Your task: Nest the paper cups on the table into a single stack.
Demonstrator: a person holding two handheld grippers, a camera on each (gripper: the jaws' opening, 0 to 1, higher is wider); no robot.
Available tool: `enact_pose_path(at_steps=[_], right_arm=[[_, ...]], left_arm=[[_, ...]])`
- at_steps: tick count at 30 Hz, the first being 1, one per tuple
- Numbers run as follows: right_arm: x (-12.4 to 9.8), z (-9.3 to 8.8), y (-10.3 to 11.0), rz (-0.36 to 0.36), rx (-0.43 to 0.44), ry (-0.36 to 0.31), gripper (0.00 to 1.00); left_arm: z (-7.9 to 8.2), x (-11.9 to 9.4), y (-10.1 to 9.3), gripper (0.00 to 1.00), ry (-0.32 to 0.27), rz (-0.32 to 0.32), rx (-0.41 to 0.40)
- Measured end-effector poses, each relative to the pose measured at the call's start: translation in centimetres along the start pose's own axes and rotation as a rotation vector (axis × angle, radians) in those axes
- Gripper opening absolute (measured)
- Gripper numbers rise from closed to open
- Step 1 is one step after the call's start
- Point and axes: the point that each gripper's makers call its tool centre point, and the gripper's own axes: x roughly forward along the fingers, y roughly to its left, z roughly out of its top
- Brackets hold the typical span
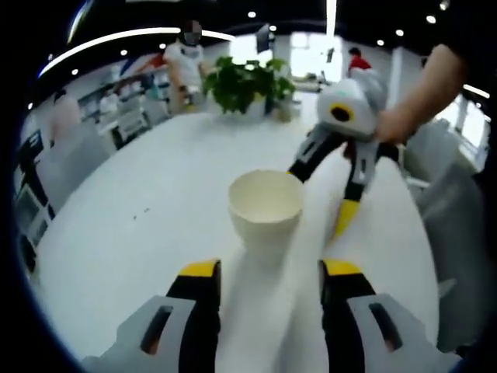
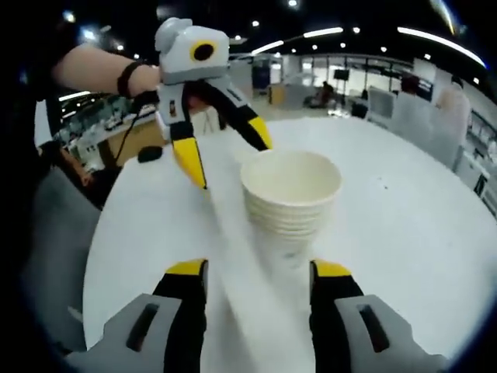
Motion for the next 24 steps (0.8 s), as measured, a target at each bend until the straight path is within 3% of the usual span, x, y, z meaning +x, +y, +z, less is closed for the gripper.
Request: enact_pose_path(at_steps=[7, 11, 18, 24], right_arm=[[-2.3, 1.1, 0.4, -0.056, 0.005, -0.025, 0.58], [-3.8, 2.7, 1.5, -0.079, 0.063, -0.111, 0.68], [-6.5, 2.5, 4.3, -0.117, 0.059, -0.105, 0.78], [-8.6, 3.0, 6.1, -0.143, 0.047, -0.149, 0.87]], left_arm=[[0.9, -2.2, -0.6, 0.53, -0.027, 0.04, -0.012], [2.0, -3.7, -1.6, 0.56, -0.076, 0.064, -0.031], [2.1, -6.4, -3.7, 0.59, -0.088, 0.079, -0.003], [2.7, -9.2, -5.2, 0.67, -0.138, 0.109, -0.025]])
